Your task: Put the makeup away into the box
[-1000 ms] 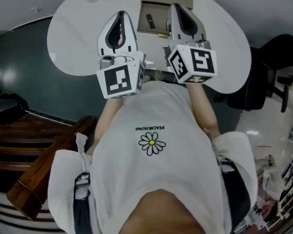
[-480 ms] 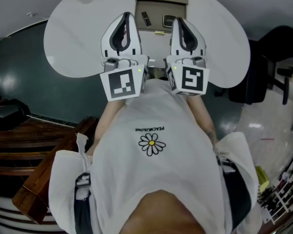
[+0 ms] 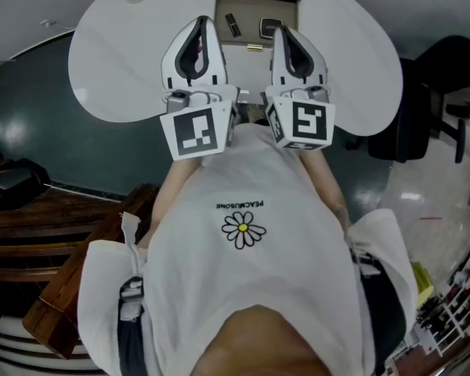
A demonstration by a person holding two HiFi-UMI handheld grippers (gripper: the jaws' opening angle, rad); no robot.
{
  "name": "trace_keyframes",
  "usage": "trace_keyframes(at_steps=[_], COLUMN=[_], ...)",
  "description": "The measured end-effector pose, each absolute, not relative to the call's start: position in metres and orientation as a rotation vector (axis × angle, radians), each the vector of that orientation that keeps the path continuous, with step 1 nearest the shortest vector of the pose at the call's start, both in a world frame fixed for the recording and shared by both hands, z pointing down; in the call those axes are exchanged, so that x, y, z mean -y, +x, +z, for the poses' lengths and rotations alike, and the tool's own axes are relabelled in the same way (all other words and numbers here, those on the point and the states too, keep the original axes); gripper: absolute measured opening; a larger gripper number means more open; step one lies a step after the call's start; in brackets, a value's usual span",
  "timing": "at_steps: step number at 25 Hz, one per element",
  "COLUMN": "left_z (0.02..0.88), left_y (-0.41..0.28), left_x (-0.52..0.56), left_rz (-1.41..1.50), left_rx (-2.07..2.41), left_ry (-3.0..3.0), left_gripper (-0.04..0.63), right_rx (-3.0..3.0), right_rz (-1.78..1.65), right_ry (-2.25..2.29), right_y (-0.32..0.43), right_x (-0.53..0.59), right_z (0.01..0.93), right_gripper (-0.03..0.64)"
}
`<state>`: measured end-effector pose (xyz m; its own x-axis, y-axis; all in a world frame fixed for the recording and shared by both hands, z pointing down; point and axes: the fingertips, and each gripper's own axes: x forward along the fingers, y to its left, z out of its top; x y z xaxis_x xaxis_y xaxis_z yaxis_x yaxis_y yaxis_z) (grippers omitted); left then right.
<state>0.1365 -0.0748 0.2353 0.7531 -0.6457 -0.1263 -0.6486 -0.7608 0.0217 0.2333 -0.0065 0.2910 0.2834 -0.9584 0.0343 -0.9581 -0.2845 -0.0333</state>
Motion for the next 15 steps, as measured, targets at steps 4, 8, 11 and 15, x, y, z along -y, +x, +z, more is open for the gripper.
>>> trace_keyframes(at_steps=[4,8,11,15], left_z=[0.235,0.238,0.24,0.243], left_y=[0.137,0.137,0.137,0.136], left_x=[0.075,0.077,0.078,0.081], left_rz=[0.195,0.179,0.164,0.144], left_rx=[-1.086,-1.096,-1.108,-1.132], left_ry=[-2.917,-2.918,-2.916,-2.913], left_gripper=[0.02,0.02,0.02,0.02], right_rx=[-1.868,-1.852,-1.86,-1.882], right_rz=[-0.116,-0.134,-0.143,-0.153], right_ry=[-2.494,-2.511,-2.516,-2.505], right_y=[0.236,0.24,0.241,0.239], right_x=[0.006,0.007,0.006,0.006], right_z=[0.293,0.295,0.298,0.302], right_gripper=[0.03,0.03,0.029,0.029])
